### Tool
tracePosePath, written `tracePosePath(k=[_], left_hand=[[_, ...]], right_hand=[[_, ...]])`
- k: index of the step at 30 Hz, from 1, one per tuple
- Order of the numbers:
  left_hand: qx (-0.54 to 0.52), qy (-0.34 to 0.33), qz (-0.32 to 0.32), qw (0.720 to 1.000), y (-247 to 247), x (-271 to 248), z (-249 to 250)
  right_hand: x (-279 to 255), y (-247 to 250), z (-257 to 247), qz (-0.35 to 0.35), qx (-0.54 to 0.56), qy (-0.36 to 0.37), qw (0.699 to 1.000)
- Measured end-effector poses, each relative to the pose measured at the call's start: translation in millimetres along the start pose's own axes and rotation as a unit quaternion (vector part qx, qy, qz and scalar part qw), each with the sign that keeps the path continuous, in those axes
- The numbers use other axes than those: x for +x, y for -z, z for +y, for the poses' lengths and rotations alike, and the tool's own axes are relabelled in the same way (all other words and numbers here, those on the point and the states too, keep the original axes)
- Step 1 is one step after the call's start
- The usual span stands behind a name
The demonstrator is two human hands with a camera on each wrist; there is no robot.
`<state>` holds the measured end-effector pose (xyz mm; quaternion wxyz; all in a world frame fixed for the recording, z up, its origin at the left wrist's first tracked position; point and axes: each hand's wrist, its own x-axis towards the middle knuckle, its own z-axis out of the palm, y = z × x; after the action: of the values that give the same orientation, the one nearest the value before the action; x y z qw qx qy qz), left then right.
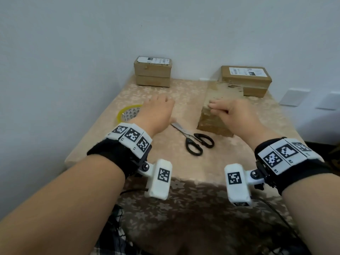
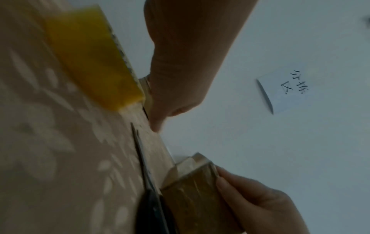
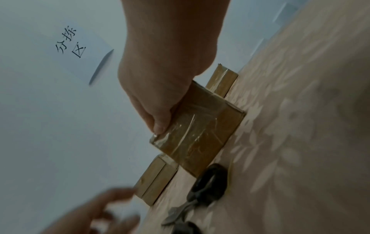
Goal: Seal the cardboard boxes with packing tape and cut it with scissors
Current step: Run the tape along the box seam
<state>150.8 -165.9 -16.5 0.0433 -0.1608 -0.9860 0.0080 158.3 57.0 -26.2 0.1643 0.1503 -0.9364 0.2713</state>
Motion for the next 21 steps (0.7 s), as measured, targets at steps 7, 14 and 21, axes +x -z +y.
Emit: tracePosePath(k=[7,14,21], left_hand=[[-0.092,-0.19,0.043,0.977,-7.7,23.4,72.3],[-0.083,-0.136,-0.013,0.987,-13.5,47.9,75.3],[-0.137,-0.179,0.091,0.97,-6.5,30.3,52.0]], right_hand=[[-3.5,-0.4,10.1,-0.057,-0.165,-0.024,0.984],[-1.7,0.6,14.1,-0.078,-0.143,-0.049,0.985],[-2.4,3.8,14.1,-0.055,-0.116,-0.037,0.991]])
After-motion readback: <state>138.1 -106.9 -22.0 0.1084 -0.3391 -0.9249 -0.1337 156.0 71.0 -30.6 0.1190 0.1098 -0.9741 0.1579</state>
